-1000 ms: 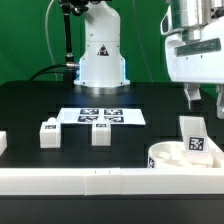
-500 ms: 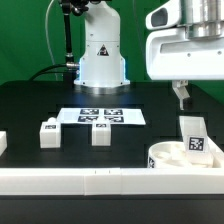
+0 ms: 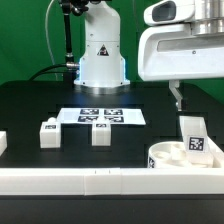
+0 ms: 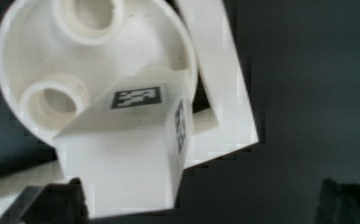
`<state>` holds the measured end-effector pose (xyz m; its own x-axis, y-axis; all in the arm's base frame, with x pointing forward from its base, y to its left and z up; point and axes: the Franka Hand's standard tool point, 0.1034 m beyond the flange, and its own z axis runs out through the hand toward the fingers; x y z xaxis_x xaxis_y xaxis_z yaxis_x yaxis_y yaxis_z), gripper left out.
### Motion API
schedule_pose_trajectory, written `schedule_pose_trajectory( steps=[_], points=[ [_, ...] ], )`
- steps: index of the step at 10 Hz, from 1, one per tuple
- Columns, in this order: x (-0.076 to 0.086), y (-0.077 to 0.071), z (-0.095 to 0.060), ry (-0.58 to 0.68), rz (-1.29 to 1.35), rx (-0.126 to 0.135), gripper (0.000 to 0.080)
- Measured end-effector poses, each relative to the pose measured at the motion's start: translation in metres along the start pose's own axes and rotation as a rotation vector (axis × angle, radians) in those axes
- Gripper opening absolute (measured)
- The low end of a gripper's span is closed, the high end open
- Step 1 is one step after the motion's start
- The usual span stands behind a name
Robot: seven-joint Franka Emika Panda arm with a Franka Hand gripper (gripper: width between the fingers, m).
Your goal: Assemble stool
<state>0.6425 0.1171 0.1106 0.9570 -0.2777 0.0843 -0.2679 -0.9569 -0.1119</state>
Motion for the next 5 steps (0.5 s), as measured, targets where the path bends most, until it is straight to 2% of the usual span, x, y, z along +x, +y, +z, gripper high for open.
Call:
schedule_pose_trajectory(
  steps=[2, 5],
  points=[
    [0.0055, -0.0071, -0.0033, 0.004, -0.228, -0.016, 0.0649],
    [0.0062, -0.0031, -0.0023, 0.001, -0.468, -0.039, 0.0649]
  ],
)
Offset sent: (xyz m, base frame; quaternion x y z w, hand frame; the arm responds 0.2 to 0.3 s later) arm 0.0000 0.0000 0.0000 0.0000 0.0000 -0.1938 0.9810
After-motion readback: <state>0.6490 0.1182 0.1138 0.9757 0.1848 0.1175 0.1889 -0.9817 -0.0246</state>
